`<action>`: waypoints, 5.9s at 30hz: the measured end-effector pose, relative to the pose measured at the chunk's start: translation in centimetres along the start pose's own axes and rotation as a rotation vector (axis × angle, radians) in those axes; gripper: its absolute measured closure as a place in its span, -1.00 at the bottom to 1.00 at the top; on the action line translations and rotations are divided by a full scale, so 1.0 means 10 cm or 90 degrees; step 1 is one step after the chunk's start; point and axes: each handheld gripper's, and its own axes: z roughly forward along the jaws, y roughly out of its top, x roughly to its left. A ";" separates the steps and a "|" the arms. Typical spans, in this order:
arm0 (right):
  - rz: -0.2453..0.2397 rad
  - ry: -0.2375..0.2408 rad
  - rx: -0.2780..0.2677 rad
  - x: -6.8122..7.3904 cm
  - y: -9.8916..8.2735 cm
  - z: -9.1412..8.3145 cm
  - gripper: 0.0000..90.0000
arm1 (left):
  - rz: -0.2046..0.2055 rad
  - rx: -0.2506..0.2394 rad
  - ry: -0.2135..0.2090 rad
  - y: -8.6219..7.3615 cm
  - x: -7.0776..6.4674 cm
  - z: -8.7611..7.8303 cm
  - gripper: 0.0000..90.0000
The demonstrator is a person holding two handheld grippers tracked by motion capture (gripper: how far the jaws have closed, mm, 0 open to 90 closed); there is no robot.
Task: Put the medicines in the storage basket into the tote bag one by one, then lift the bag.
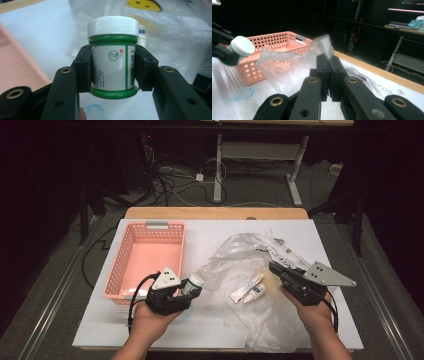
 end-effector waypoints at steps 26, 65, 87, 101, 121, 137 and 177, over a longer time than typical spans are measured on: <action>0.000 0.003 -0.003 0.01 0.01 0.01 0.98 | 0.066 0.028 -0.017 0.29 -0.36 1.26 0.19; 0.003 0.005 0.001 -0.01 -0.02 0.02 0.98 | 0.067 0.016 0.017 0.24 -0.28 1.30 -0.21; -0.001 0.003 0.007 -0.01 -0.03 0.01 0.97 | 0.026 0.148 -0.012 -0.32 -0.41 1.23 -0.78; 0.000 0.007 0.011 0.04 -0.03 0.03 0.97 | 0.070 0.120 -0.023 -0.41 -0.64 1.16 0.60; 0.004 -0.009 0.000 -0.04 -0.02 0.04 0.99 | 0.008 0.042 -0.080 -0.38 -0.44 1.06 0.97; 0.001 -0.020 -0.006 -0.01 0.01 0.04 1.00 | 0.028 -0.072 -0.047 -0.17 -0.40 0.75 0.97; 0.020 -0.199 -0.176 -0.78 1.33 0.20 1.00 | 0.119 -0.358 0.055 2.23 -0.09 0.21 0.97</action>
